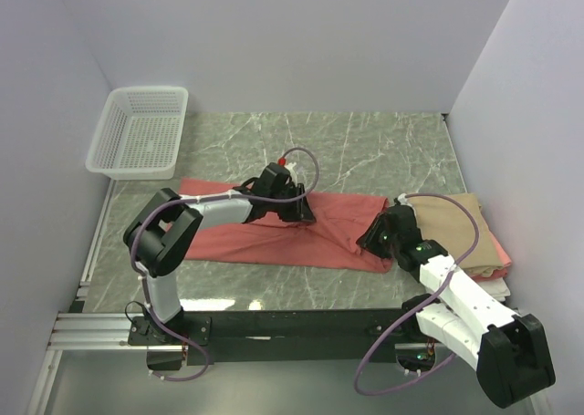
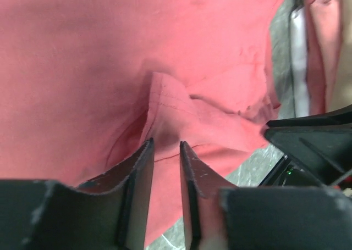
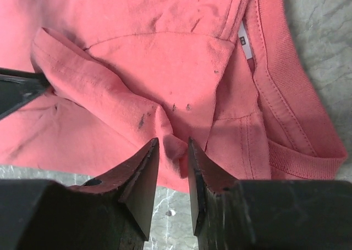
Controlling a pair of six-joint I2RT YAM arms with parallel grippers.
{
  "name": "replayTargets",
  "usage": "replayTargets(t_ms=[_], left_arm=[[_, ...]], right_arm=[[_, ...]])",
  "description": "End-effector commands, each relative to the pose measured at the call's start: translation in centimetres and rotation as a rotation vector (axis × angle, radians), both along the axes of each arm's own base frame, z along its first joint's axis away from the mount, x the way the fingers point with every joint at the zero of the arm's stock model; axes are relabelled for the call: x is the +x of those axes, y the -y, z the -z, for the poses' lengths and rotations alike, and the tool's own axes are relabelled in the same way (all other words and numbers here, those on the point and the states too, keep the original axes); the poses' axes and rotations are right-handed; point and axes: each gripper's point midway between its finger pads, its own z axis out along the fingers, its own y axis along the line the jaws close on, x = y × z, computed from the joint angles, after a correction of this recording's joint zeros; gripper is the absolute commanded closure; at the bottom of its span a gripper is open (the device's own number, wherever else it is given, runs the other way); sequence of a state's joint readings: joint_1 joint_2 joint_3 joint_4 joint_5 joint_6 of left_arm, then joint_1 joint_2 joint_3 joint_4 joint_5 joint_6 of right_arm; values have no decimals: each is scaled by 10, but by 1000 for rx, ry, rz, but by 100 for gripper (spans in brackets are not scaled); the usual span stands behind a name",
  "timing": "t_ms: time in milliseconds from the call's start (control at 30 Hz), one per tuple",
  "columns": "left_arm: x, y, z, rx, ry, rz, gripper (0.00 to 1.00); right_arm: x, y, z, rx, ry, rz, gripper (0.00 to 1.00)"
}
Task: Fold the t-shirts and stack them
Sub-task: Fold the tshirt
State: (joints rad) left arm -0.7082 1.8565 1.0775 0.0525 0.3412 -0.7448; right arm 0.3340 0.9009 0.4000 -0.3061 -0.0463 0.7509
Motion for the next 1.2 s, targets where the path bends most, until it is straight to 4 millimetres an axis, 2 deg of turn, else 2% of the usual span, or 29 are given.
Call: replayTargets(t_ms=[0,133,200,300,567,800,900,1033,1167], left_arm=[[13,4,-47,-51,120,-19,68],[20,1,-57,-28,153,-33,59],[25,2,-60,-18,166,-42,58],[28,1,-45,23,138,-47,57],[33,8,-29,36,118,-36,53],[36,17,-20,22,93,-20,53],[35,20,-26,-7,104,-13,54],[27,21,-34,-47,97,3,58],[18,18,-35,-67,89,12,68]], right_arm=[[3,-3,-1,8,22,-4,66],[3,-3,1,1,16,-3,66],[2,-3,3,0,11,-5,66],[2,-4,3,3,10,-3,68],[2,-3,2,-4,10,-2,76],[1,-3,1,-8,13,-3,80],[1,-2,1,-13,13,0,82],[1,-1,0,-18,13,4,83],[2,-1,-1,-20,17,4,86]])
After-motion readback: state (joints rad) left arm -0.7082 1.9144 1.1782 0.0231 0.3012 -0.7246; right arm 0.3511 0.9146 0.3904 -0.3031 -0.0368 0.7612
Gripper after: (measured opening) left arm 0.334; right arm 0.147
